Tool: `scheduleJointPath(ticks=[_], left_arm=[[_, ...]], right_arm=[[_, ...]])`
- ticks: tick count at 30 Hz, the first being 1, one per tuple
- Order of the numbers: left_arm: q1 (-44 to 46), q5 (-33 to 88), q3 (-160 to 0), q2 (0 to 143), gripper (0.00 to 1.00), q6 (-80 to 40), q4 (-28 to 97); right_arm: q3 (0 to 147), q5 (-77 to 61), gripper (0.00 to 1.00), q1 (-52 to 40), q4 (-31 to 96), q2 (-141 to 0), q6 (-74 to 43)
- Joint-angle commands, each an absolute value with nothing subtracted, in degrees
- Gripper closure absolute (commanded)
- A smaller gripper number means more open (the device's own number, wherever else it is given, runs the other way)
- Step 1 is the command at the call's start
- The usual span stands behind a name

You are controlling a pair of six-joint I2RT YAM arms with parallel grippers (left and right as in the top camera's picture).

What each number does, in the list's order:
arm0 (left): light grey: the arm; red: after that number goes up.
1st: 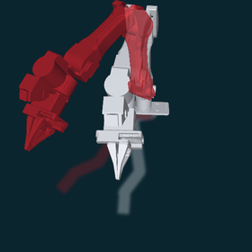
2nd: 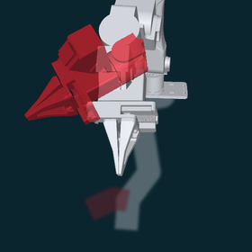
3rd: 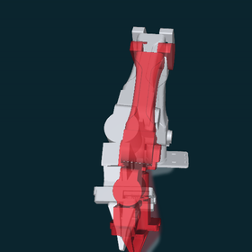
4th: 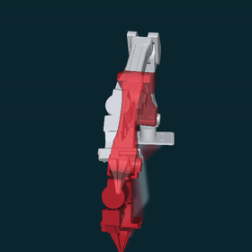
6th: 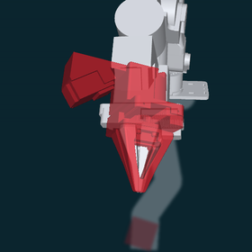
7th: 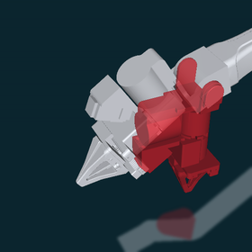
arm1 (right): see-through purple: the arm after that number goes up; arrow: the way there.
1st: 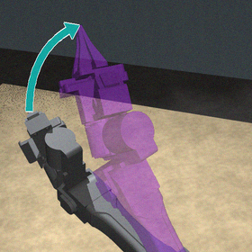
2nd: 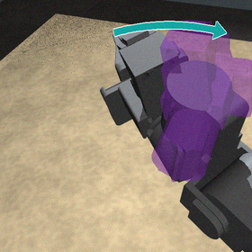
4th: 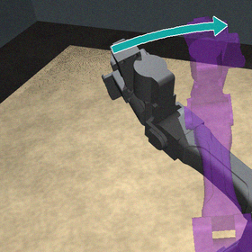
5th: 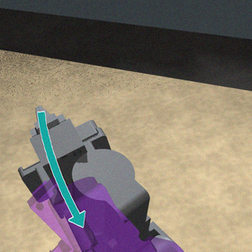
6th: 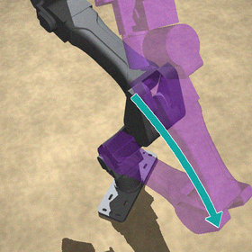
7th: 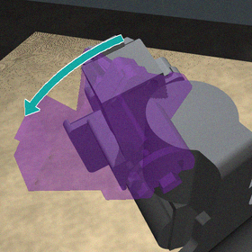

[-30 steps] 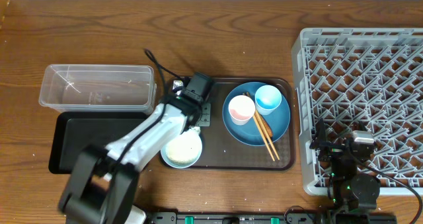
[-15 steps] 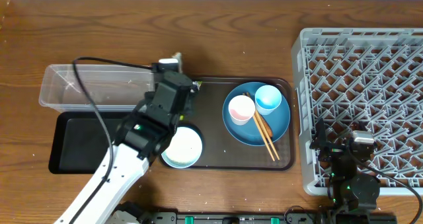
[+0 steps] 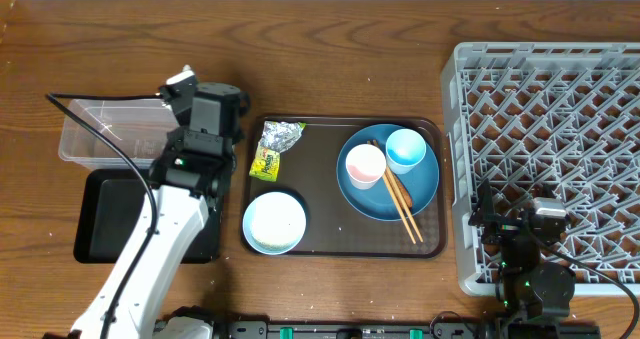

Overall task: Sort waste into correct bins and load items into the dishwasher rack
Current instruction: 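Carry the tissue left and drop it into the clear bin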

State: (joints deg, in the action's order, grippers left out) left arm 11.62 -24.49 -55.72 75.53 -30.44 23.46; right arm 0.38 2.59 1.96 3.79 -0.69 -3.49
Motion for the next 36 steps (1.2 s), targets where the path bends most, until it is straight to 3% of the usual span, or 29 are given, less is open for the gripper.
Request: scheduleJointPath(ticks=[1, 9, 13, 15, 17, 18, 22, 28, 30, 33, 36], left_arm=[[8.8, -26.0, -55.5, 78.5, 0.92, -37.1, 22.6], [3.0, -26.0, -55.5, 88.1, 0.92, -43.0, 18.4], [1.1, -26.0, -55.5, 91.2, 0.83, -43.8, 17.5], [0.9, -26.0, -55.5, 91.3, 0.57, -43.8, 17.4], [0.9, -26.0, -55.5, 90.5, 0.43, -43.5, 17.4], [1.0, -26.0, -55.5, 89.8, 0.29, -42.8, 17.4], [1.1, -26.0, -55.5, 85.2, 0.0, -37.5, 17.2], [2.2, -20.2, -55.5, 75.4, 0.02, -36.9, 20.5], [3.2, -12.6, -55.5, 72.6, 0.11, -31.8, 20.7], [5.4, 2.0, -55.5, 70.8, 0.11, -19.1, 20.3], [8.5, 4.6, -55.5, 71.1, 0.12, -15.3, 20.0]], right_arm=[[0.3, 3.0, 0.01, 0.8, 4.0, -0.3, -4.0], [0.3, 3.0, 0.01, 0.8, 4.0, -0.3, -4.0], [0.3, 3.0, 0.01, 0.8, 4.0, -0.3, -4.0], [0.3, 3.0, 0.01, 0.8, 4.0, -0.3, -4.0], [0.3, 3.0, 0.01, 0.8, 4.0, -0.3, -4.0], [0.3, 3.0, 0.01, 0.8, 4.0, -0.3, -4.0], [0.3, 3.0, 0.01, 0.8, 4.0, -0.3, -4.0], [0.3, 3.0, 0.01, 0.8, 4.0, -0.3, -4.0], [0.3, 3.0, 0.01, 0.8, 4.0, -0.3, -4.0], [0.3, 3.0, 0.01, 0.8, 4.0, -0.3, -4.0], [0.3, 3.0, 0.01, 0.8, 4.0, -0.3, -4.0]])
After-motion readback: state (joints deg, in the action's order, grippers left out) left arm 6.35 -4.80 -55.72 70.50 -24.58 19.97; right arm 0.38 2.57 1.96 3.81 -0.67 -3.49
